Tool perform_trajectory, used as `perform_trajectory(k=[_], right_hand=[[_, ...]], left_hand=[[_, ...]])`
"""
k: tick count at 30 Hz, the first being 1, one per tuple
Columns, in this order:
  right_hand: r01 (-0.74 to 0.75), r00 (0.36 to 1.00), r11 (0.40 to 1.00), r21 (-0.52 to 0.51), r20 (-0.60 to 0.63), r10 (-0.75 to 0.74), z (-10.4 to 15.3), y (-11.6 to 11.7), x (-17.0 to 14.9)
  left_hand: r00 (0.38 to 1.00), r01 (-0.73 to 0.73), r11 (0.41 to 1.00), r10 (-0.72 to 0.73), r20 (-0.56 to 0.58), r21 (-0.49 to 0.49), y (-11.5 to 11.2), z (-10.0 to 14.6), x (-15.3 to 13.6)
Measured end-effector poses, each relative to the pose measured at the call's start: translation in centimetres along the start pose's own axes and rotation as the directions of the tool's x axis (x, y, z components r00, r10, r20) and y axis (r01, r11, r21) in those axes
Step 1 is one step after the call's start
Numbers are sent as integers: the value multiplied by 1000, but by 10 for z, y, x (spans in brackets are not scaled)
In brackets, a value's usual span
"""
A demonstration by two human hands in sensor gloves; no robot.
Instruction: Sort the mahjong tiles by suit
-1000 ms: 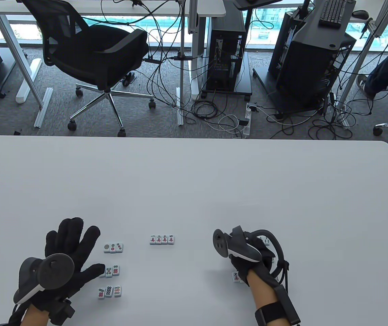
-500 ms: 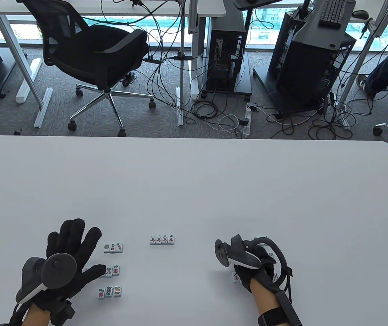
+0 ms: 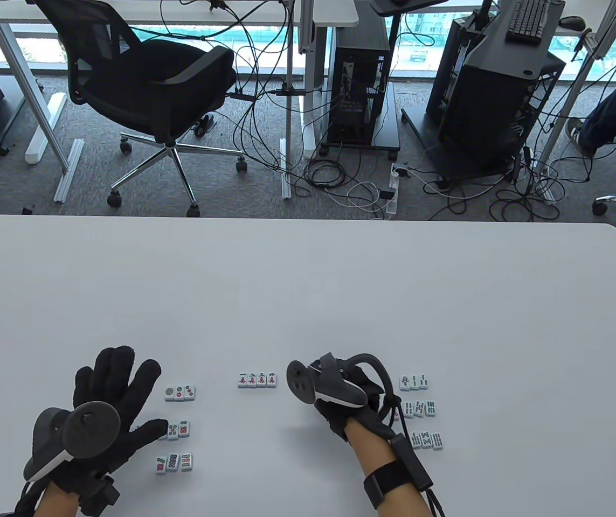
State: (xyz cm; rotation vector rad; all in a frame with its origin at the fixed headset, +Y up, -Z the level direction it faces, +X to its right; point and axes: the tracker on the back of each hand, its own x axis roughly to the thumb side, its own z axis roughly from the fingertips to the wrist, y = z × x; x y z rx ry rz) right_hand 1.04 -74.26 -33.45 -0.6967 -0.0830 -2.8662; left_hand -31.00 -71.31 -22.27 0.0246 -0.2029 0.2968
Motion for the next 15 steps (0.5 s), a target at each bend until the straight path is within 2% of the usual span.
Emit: perform_trajectory(k=[7, 15], right_hand=[[-30, 1000, 997, 68, 13, 29, -25, 8, 31], [-2, 1000, 995, 99, -11, 3, -35, 15, 36]], left_hand=[[1000, -14, 1000, 14, 9, 14, 1, 0, -1], [1000, -4, 1000, 4, 24, 10, 0, 0, 2]])
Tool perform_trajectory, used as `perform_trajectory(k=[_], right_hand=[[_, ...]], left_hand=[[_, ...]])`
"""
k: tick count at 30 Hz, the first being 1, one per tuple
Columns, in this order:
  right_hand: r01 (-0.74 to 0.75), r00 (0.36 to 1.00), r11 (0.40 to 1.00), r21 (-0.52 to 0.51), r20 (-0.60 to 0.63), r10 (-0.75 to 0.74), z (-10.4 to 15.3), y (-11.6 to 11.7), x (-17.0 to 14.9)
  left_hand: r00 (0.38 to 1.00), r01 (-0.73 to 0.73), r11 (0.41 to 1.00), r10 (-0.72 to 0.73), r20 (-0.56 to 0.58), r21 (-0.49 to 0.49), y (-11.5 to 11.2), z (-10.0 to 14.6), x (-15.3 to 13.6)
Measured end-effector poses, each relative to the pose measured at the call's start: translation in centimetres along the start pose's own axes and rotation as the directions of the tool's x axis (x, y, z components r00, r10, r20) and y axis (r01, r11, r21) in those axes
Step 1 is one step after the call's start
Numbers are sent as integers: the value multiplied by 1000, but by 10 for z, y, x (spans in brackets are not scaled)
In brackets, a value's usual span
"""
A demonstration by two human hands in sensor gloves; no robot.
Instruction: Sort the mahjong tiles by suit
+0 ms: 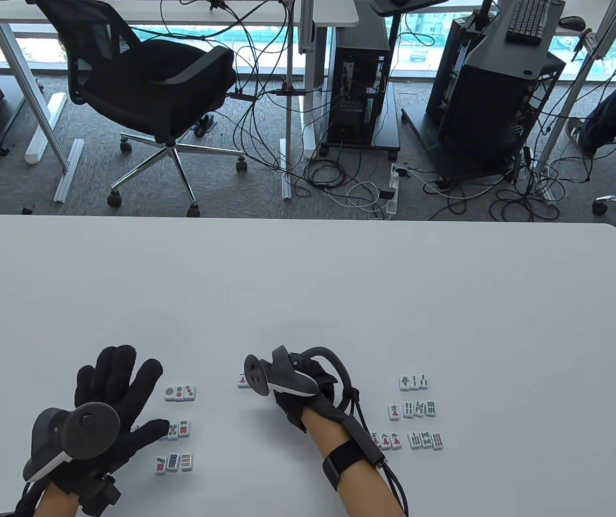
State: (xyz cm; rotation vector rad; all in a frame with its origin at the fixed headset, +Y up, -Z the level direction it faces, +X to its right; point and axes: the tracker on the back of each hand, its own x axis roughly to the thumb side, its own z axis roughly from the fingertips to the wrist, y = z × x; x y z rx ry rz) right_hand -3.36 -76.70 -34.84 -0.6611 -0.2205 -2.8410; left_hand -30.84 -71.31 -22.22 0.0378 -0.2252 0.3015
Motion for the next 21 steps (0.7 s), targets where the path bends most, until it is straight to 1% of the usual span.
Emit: perform_trajectory(k=[4, 8, 11, 15, 18, 21], right_hand=[[-11, 1000, 1000, -13, 24, 12, 5, -1, -1], [8, 1000, 999, -40, 17, -8, 17, -8, -12], [-1, 1000, 999, -49, -22, 0, 30, -15, -33], [-21, 993, 999, -35, -118, 17, 52, -19, -76], [-49, 984, 999, -10, -171, 46, 68, -15, -102], [-71, 973, 996, 61, -217, 82, 84, -3, -127]], left_hand=[[1000, 3, 1000, -3, 1, -3, 0, 0, 0], [1000, 1, 1000, -1, 1, -2, 0, 0, 1], [1000, 1, 1000, -1, 1, -3, 0, 0, 1], [1000, 8, 1000, -8, 3, -6, 0, 0, 1], [1000, 9, 1000, -9, 2, -8, 0, 0, 2], [1000, 15, 1000, -15, -3, -11, 0, 0, 1]])
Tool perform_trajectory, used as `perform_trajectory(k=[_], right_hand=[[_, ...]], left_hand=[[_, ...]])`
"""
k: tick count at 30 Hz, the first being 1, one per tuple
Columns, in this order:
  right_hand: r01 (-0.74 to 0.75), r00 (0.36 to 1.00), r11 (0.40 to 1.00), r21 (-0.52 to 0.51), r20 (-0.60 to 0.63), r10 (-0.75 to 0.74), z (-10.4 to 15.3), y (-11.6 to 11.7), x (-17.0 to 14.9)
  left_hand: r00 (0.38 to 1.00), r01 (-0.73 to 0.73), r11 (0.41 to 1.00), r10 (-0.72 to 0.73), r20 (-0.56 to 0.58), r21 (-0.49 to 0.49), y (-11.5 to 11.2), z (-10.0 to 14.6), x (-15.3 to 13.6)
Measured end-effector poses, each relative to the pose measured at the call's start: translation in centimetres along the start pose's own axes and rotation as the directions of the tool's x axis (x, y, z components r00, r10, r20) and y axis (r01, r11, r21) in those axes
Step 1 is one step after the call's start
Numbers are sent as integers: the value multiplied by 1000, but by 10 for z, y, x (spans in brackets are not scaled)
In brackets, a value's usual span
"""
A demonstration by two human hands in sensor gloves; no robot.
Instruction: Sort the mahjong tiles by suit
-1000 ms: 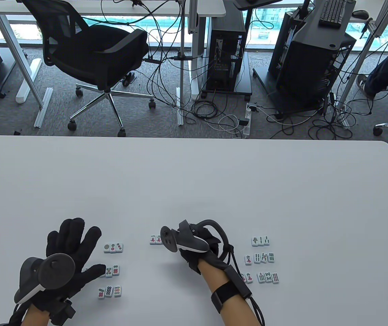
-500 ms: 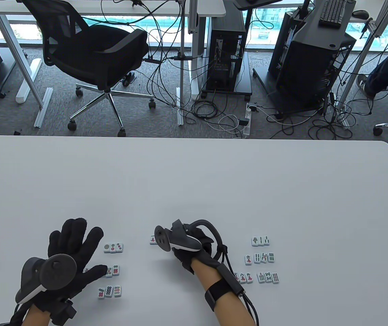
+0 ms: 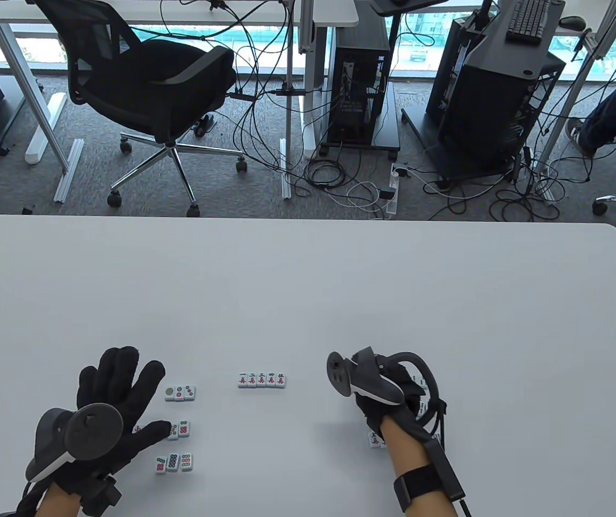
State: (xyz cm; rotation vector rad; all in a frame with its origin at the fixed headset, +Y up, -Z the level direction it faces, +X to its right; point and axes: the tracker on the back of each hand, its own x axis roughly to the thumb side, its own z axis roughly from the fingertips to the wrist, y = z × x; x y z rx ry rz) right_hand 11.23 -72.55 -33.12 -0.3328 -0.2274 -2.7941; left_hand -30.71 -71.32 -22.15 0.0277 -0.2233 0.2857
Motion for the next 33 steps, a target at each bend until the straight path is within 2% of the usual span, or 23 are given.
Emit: perform_trajectory(k=[3, 7, 15, 16, 20, 22, 25, 29, 31, 33], right_hand=[[-16, 1000, 997, 74, -8, 17, 10, 15, -14], [-62, 998, 987, 145, 4, 62, 18, 28, -16], [-140, 989, 983, 119, 62, 133, 13, 45, -3], [-155, 987, 983, 103, 53, 150, 11, 44, -1], [-161, 987, 976, 146, 45, 156, 2, 38, 8], [-101, 995, 989, 112, 37, 97, -3, 31, 15], [26, 998, 1000, -14, 54, -25, -9, 14, 34], [82, 990, 981, -175, 124, -61, -17, -5, 67], [87, 986, 977, -194, 156, -57, -24, -10, 83], [88, 982, 984, -158, 182, -59, -31, -12, 98]], left_hand=[[1000, 3, 1000, -3, -7, -3, 0, 0, 0], [1000, 2, 1000, -2, -17, -9, 0, 0, -1], [1000, 11, 1000, -11, -19, -25, -2, -1, 0], [1000, 11, 1000, -11, -19, -25, -2, -1, 0], [1000, 5, 1000, -6, -19, -23, -2, -1, -1], [1000, 4, 1000, -5, -19, -22, -2, -2, -1], [1000, 1, 1000, -1, -17, -22, -2, -2, -1], [1000, 2, 1000, -2, -16, -24, -2, -2, 0], [1000, 0, 1000, 0, -14, -23, -2, -2, 0], [1000, -2, 1000, 2, -13, -20, -2, -2, 0]])
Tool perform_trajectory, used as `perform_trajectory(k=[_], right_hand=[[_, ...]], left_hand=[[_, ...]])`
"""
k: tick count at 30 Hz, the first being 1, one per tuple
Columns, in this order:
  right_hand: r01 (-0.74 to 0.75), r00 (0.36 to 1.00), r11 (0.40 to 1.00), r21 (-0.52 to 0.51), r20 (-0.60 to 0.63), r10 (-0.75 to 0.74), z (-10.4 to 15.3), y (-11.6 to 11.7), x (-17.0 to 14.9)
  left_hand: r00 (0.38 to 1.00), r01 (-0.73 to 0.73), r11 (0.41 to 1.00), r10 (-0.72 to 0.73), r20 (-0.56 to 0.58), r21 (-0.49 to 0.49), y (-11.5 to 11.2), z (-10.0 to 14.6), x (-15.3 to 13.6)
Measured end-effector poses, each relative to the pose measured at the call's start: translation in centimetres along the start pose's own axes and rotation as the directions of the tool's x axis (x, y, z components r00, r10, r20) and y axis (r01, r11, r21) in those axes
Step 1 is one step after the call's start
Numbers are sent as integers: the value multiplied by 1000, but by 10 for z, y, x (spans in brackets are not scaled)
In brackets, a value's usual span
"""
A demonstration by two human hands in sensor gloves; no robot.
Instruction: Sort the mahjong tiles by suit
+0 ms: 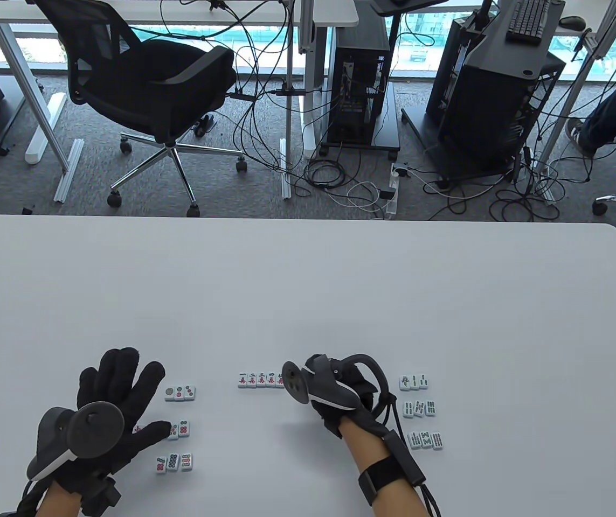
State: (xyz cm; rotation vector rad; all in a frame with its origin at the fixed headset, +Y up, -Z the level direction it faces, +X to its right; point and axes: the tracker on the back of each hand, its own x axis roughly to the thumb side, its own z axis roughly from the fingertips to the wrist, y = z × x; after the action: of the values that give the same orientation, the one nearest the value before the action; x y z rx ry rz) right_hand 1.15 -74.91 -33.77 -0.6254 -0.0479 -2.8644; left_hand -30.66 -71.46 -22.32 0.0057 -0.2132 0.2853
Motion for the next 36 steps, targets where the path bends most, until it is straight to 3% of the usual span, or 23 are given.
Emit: perform_trajectory(k=[4, 9, 18, 22, 27, 36], right_hand=[[-33, 999, 995, 96, 11, 32, -16, 4, 21], [-28, 1000, 990, 139, 5, 28, -25, 8, 30], [-40, 999, 993, 109, 14, 39, -20, 3, 32], [-25, 1000, 997, 76, 15, 24, -5, -10, 19], [-38, 999, 992, 117, 9, 38, 22, -15, -6], [-61, 992, 945, 321, -83, 92, 80, 6, -51]], left_hand=[[1000, -10, 1000, 10, 4, 11, 2, 1, 0], [1000, -14, 1000, 14, 10, 19, 3, 1, 0], [1000, -12, 1000, 12, 13, 19, 3, 1, 0], [1000, -15, 1000, 14, 14, 22, 3, 1, 0], [1000, -12, 1000, 12, 13, 19, 2, 1, 0], [1000, 0, 1000, -1, 23, 21, 0, 1, 1]])
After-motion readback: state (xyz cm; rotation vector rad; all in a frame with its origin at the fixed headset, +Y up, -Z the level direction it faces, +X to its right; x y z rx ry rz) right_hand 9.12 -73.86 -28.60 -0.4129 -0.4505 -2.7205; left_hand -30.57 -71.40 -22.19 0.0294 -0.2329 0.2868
